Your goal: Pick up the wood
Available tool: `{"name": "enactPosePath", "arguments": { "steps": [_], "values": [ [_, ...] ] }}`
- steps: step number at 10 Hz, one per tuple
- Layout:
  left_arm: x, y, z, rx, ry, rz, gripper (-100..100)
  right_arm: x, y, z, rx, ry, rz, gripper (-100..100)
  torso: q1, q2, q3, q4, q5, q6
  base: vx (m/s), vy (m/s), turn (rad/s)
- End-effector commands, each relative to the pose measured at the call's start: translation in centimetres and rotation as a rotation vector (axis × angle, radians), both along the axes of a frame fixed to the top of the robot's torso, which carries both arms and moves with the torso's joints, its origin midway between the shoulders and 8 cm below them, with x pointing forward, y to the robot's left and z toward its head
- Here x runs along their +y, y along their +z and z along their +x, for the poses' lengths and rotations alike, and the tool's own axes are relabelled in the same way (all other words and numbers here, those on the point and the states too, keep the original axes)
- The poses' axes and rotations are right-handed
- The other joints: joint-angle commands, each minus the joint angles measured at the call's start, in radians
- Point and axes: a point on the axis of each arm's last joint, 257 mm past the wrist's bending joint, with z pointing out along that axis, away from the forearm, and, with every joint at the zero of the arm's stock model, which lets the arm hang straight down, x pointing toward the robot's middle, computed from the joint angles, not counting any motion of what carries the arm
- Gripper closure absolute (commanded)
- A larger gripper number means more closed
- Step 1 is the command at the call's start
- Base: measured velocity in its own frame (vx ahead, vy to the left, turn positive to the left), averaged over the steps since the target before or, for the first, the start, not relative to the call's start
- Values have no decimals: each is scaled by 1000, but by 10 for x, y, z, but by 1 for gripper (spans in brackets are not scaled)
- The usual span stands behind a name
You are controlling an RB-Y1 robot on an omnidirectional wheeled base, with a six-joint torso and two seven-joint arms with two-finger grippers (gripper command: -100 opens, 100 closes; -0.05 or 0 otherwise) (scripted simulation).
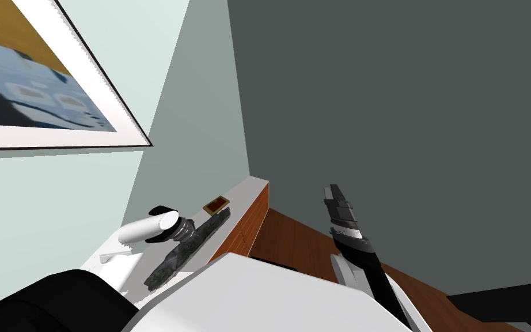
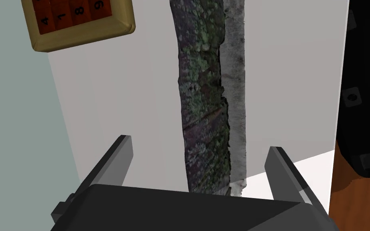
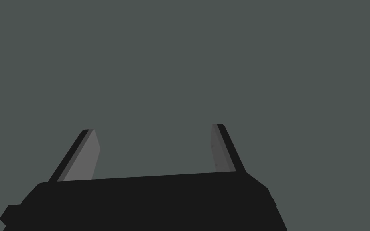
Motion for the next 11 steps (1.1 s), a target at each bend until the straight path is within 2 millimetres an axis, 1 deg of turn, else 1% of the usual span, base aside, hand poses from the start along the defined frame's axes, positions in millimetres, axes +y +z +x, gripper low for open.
{"name": "enactPosePath", "arguments": {
  "steps": [1,2,5,6,7,8,10,11],
  "values": [
    [-1,-2,-12,41,20,-35,-100,0,0,0,0,0,0,0,0,0,0,0,0,0,42,8,-43],
    [-3,-3,-16,55,19,-43,-100,0,0,0,0,0,0,0,0,-1,0,0,0,0,42,13,-38],
    [-6,-5,-37,128,52,-102,-100,0,0,0,0,0,0,0,1,-1,-1,0,0,0,45,28,-40],
    [-8,-6,-41,141,52,-109,-100,0,0,0,0,0,0,0,1,-1,0,0,0,0,34,19,-25],
    [-10,-7,-50,174,66,-135,-100,0,0,0,0,0,0,0,0,0,0,0,0,0,38,25,-34],
    [-11,-7,-52,181,66,-139,-100,0,0,0,0,0,0,0,1,-1,0,0,0,0,37,23,-24],
    [-15,-8,-70,242,90,-186,-100,0,0,0,0,0,0,0,0,-1,0,0,0,0,47,30,-50],
    [-17,-8,-72,251,89,-191,-100,0,0,0,0,0,0,0,1,-1,-1,0,0,0,46,31,-16]
  ]
}}
